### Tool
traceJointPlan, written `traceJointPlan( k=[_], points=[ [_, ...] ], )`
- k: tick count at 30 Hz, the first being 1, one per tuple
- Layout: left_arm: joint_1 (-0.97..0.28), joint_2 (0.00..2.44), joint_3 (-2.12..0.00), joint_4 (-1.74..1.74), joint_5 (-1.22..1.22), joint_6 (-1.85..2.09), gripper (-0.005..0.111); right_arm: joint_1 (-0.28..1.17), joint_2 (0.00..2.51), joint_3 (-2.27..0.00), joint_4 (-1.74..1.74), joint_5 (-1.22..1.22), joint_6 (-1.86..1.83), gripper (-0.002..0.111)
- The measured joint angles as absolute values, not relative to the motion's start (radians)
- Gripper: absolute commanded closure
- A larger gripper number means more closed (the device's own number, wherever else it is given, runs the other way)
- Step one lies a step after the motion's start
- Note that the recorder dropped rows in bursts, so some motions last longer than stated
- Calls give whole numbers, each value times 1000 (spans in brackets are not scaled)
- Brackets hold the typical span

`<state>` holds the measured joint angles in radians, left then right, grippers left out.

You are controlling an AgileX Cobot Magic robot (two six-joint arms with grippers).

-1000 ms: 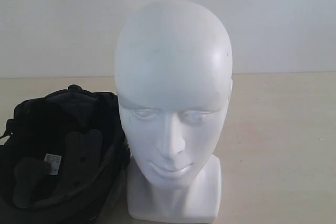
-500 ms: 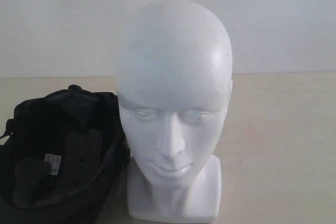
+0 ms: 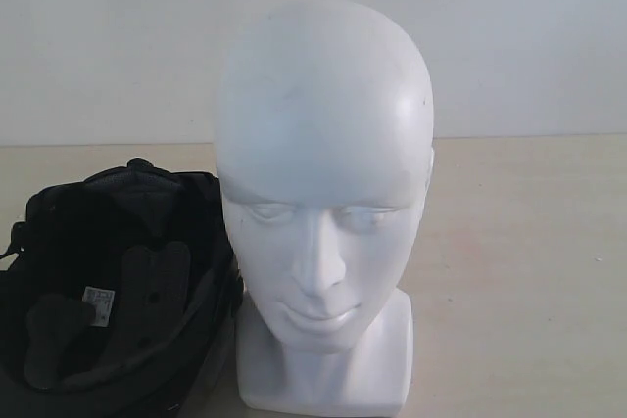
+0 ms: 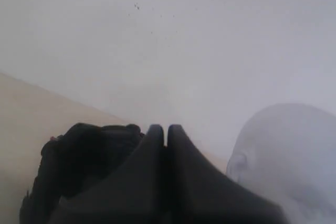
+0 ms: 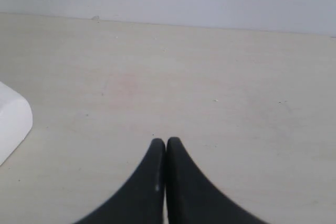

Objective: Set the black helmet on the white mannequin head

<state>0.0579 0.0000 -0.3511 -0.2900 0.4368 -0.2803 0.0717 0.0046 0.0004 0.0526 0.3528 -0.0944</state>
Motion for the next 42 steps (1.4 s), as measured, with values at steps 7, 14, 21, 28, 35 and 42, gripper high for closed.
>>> traceJointPlan(
  k=[7, 14, 21, 28, 35, 42],
  points=[
    [58, 288, -574, -321, 929, -7, 102, 72, 5, 0, 53, 353, -94, 109],
    [58, 652, -733, -480, 1200, 352, 99, 72, 5, 0, 53, 353, -94, 109],
    [58, 843, -744, -598, 1114, 599, 68, 72, 5, 0, 53, 353, -94, 109],
    [-28, 984, -744, -609, 1055, 658, 51, 72, 5, 0, 53, 353, -94, 109],
    [-208, 1065, -748, -581, 924, 616, 51, 72, 5, 0, 53, 353, -92, 109],
    [-389, 1139, -753, -488, 757, 529, 51, 72, 5, 0, 53, 353, -92, 109]
  ],
)
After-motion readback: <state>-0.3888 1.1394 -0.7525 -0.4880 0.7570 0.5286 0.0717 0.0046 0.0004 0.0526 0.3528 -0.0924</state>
